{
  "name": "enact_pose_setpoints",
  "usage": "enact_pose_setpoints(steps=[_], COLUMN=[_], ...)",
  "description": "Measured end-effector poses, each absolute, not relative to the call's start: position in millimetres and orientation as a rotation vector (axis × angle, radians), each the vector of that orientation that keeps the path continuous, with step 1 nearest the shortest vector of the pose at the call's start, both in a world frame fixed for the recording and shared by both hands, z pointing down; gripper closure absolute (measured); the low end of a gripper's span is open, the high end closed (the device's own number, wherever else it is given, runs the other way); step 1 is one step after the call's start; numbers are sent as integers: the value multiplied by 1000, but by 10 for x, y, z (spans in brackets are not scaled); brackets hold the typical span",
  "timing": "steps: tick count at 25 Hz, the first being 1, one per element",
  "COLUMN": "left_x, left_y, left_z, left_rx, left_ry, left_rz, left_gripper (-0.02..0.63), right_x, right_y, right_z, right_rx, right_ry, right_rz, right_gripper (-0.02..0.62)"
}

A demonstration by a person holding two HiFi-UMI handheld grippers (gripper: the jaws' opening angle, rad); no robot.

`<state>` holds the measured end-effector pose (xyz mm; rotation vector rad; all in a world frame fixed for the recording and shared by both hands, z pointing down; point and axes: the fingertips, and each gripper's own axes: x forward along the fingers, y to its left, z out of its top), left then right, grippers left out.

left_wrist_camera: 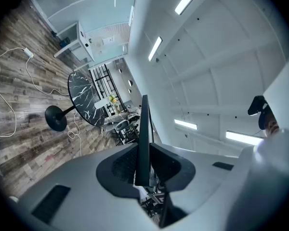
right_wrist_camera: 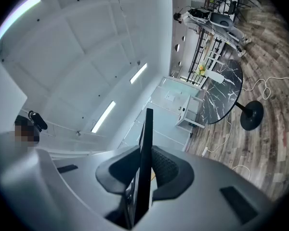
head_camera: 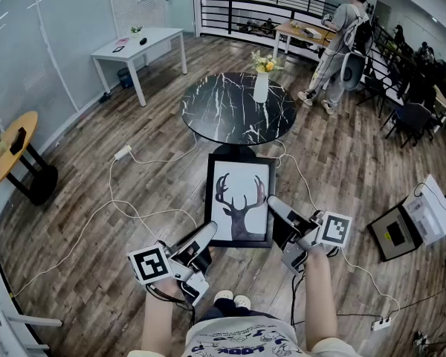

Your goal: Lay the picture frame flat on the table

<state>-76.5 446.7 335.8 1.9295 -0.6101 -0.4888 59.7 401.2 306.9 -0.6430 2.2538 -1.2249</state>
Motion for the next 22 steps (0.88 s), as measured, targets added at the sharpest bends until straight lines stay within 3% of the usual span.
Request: enact_pose_setpoints(steps=[22], left_x=[-811], left_y=[4372], left_z=[3403], left_rx=[1929], left_ry=[-588], left_rz=[-492], left_gripper=[522], right_x=[555], right_y=[3923], right_z=[3130], right_rx=[-653], right_ry=[2231], right_rz=[-1237], right_gripper=[509])
